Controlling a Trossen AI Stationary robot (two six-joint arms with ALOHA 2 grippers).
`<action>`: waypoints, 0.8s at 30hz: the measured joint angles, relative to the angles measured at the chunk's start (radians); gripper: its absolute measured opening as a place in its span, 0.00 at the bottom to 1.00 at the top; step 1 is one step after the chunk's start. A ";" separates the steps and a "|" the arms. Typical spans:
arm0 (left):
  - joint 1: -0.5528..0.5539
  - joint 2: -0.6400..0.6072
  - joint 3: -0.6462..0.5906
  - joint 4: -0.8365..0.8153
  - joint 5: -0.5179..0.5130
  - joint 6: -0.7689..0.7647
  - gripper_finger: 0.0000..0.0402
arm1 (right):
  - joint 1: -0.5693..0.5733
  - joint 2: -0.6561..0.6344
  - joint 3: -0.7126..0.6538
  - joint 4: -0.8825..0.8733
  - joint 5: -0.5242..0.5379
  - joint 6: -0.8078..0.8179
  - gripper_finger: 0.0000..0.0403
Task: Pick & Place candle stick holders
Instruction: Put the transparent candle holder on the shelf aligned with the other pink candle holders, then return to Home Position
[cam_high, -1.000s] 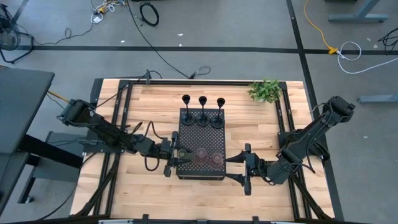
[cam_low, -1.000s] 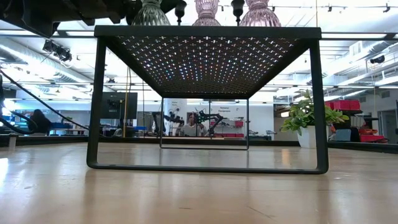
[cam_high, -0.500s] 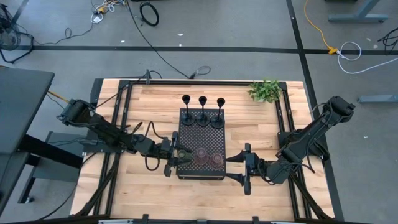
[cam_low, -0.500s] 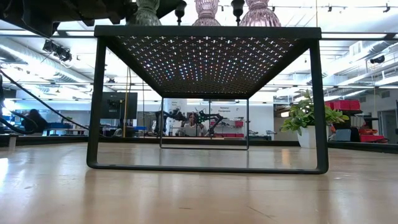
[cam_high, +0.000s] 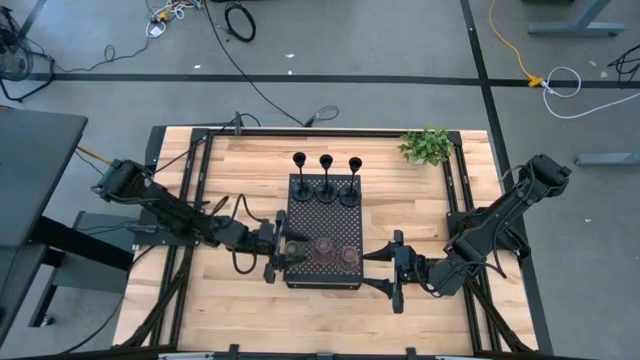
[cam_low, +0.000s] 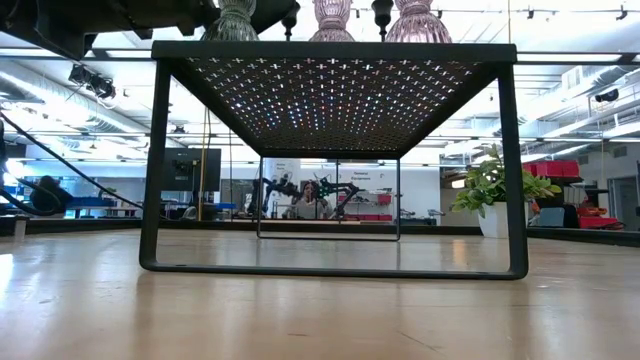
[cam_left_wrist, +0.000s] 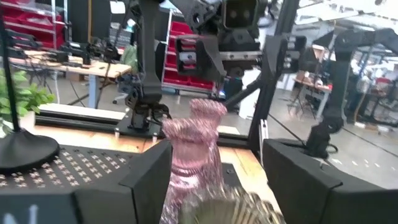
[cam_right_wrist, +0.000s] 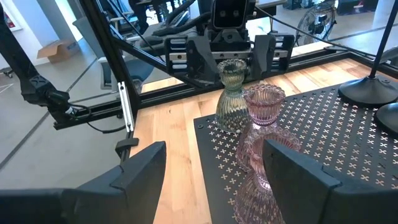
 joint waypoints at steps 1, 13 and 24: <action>0.000 0.000 0.000 0.008 -0.007 0.000 0.63 | 0.000 0.000 0.000 0.000 0.000 0.000 0.65; 0.005 0.000 0.015 0.034 -0.049 0.000 0.63 | -0.003 0.000 0.000 0.000 0.000 0.000 0.65; 0.011 0.000 0.093 -0.092 -0.051 0.001 0.63 | -0.006 0.000 0.000 0.000 0.000 0.000 0.65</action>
